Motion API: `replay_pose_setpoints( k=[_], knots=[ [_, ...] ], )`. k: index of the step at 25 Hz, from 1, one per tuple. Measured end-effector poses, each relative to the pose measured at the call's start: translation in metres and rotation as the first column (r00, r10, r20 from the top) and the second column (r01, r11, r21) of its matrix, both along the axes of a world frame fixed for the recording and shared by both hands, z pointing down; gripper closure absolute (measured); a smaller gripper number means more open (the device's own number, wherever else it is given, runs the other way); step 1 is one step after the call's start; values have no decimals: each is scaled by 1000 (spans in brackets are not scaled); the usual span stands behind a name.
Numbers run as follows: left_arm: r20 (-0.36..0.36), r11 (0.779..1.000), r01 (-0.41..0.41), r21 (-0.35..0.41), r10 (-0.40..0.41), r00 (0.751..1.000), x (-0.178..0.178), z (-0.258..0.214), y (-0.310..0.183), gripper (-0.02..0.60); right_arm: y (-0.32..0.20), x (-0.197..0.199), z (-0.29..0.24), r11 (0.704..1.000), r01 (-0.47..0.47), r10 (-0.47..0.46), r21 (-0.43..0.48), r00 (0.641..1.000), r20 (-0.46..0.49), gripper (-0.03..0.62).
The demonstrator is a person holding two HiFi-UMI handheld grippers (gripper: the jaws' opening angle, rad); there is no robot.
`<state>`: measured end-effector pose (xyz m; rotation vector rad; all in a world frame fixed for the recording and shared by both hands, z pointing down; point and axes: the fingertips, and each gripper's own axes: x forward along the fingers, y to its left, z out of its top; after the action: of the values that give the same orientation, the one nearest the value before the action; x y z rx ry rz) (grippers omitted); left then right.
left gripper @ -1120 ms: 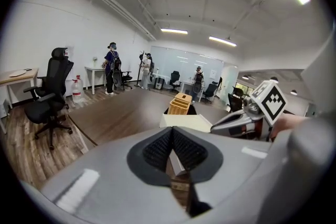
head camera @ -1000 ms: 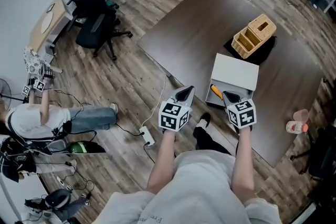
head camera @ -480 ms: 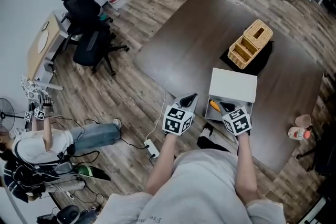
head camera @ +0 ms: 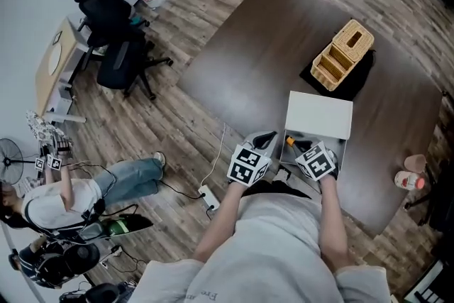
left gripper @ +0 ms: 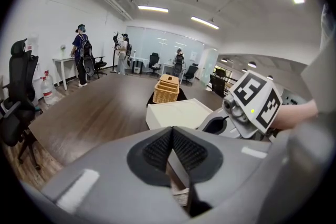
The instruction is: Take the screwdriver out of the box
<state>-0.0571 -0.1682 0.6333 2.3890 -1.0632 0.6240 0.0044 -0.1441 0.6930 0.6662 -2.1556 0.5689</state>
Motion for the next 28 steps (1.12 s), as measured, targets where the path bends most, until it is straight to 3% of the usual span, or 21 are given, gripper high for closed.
replay_pose_setpoints(
  k=[9,19,28],
  knots=[
    [-7,1000,-20,-3,20,1000,2,1,-6,528,-9,4,0,1000,1,-1,-7,1000,-24,592],
    [-15,992,-124,7,124,992,-15,-22,-29,528,-7,-22,-3,999,-1,-2,-32,995,-104,592],
    [-24,992,-126,-15,126,992,17,2,-16,528,13,10,25,998,18,-25,-52,992,-124,557]
  ],
)
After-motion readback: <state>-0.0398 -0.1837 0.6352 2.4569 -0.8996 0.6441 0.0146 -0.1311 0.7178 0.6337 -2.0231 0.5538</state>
